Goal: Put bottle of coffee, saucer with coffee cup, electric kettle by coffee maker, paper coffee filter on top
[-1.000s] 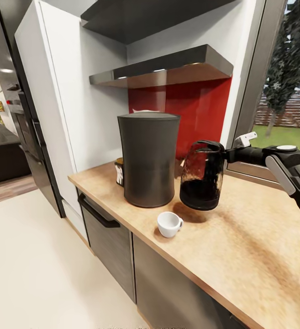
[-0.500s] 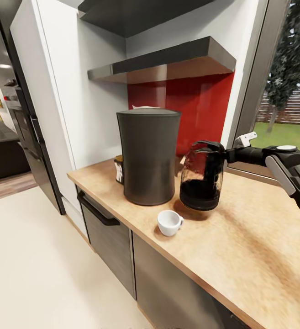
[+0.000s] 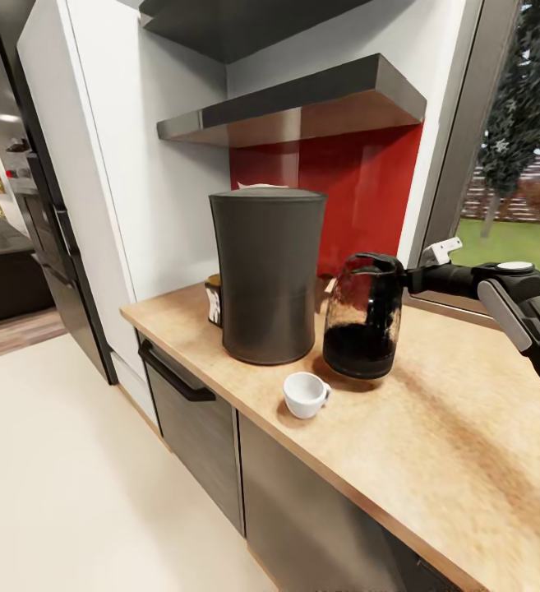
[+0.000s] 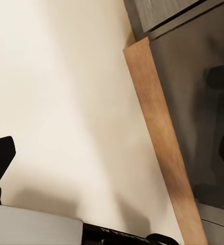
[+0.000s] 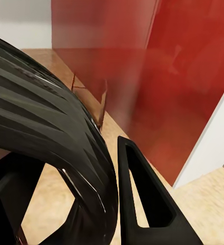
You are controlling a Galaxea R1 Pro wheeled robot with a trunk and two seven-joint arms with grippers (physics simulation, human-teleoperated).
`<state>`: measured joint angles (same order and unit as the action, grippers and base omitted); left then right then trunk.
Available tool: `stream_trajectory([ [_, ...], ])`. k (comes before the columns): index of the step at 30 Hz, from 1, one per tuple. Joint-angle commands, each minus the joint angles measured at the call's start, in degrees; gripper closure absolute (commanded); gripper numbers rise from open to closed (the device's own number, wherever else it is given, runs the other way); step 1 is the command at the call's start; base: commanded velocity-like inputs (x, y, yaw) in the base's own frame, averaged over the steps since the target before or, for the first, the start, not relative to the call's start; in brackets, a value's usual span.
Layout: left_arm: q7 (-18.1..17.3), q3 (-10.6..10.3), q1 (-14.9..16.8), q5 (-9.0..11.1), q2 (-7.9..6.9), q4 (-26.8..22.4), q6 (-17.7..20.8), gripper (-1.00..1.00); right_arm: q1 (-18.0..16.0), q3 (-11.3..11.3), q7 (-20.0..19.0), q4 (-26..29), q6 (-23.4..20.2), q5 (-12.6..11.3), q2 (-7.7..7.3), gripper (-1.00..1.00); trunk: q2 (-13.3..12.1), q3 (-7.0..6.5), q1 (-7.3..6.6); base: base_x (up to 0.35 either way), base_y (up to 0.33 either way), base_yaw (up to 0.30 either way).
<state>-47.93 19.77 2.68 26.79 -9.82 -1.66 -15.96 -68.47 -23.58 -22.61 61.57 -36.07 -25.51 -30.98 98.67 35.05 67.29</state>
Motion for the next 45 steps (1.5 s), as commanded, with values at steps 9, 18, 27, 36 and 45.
stream_trajectory([
  [9, -0.2, 0.4, 0.0, -0.5, -0.02, 0.1, -0.4, -1.0, -0.1, -0.1, -0.1, 0.0, -0.2, -0.3, -0.04, 1.0, 1.7, 0.78, 0.88, 0.0, 0.0, 0.0],
  [18, -0.2, 0.4, 0.0, -0.5, 0.0, 0.1, -0.3, -1.0, -0.1, -0.1, -0.1, 0.0, -0.2, -0.3, -0.04, 1.0, 2.9, 1.32, 1.54, 0.0, 0.0, 0.0],
  [27, -0.2, 0.4, 0.0, -0.5, 0.01, 0.1, -0.3, -1.0, -0.1, -0.1, -0.1, 0.0, -0.1, -0.3, -0.04, 1.0, 3.3, 1.5, 1.76, 0.0, 0.0, 0.0],
  [36, -0.2, 0.4, 0.0, -0.5, 0.03, 0.1, -0.3, -1.0, 0.0, -0.1, -0.1, 0.0, -0.1, -0.3, 0.0, 1.0, 4.1, 1.86, 2.2, 0.0, 0.0, 0.0],
  [45, -0.2, 0.4, 0.0, -0.5, 0.04, 0.1, -0.3, -1.0, 0.0, -0.1, -0.1, 0.0, -0.1, -0.3, 0.05, 1.0, 4.1, 2.33, 2.2, 0.0, 0.0, 0.0],
])
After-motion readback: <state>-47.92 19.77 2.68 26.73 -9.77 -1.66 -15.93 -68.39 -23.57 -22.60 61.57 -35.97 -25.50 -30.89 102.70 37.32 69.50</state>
